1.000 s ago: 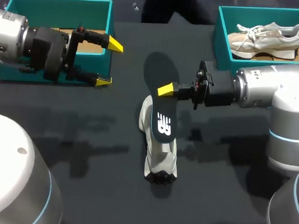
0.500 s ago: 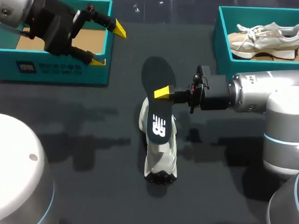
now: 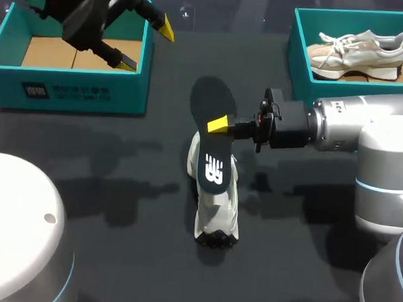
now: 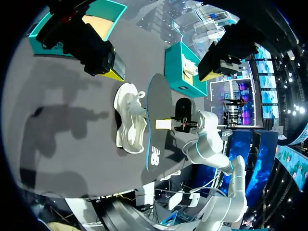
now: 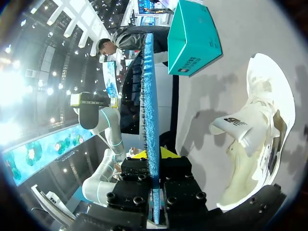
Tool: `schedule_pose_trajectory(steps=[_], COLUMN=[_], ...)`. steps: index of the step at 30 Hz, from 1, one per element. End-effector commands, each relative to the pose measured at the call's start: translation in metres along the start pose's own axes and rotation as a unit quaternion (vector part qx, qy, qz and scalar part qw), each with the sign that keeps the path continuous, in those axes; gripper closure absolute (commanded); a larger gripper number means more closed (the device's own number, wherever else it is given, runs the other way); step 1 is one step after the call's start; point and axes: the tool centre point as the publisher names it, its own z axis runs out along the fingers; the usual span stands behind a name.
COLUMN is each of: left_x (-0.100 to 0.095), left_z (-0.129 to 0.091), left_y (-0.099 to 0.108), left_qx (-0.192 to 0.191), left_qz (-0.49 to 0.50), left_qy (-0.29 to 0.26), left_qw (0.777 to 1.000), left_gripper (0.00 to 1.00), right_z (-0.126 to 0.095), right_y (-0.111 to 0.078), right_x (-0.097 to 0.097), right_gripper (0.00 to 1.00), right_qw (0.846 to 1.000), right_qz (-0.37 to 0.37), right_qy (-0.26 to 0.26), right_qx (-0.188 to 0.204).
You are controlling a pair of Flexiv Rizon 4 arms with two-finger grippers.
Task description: Take the shoe out of the shoebox, open the shoe tongue, remove and reinsert the insole, then place the shoe into the shoebox
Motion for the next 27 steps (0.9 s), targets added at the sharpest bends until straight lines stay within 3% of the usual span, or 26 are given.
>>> schedule_pose_trajectory(steps=[1,18,27], left_x=[-0.003,-0.003,-0.030], left_z=[0.000,0.000,0.006], left_y=[0.002,0.002,0.016], left_qx=[0.002,0.002,0.005], left_qz=[0.000,0.000,0.012], left_qy=[0.043,0.043,0.092], left_qw=[0.999,0.999,0.996], left_gripper=[0.00,0.00,0.00], right_z=[0.002,0.002,0.002], right_y=[0.000,0.000,0.000], right_x=[0.000,0.000,0.000], right_gripper=[1.00,1.00,1.00], right_qw=[1.000,1.000,1.000], right_qz=[0.000,0.000,0.000], right_qy=[-0.001,-0.001,-0.001], right_qx=[-0.001,-0.001,-0.001])
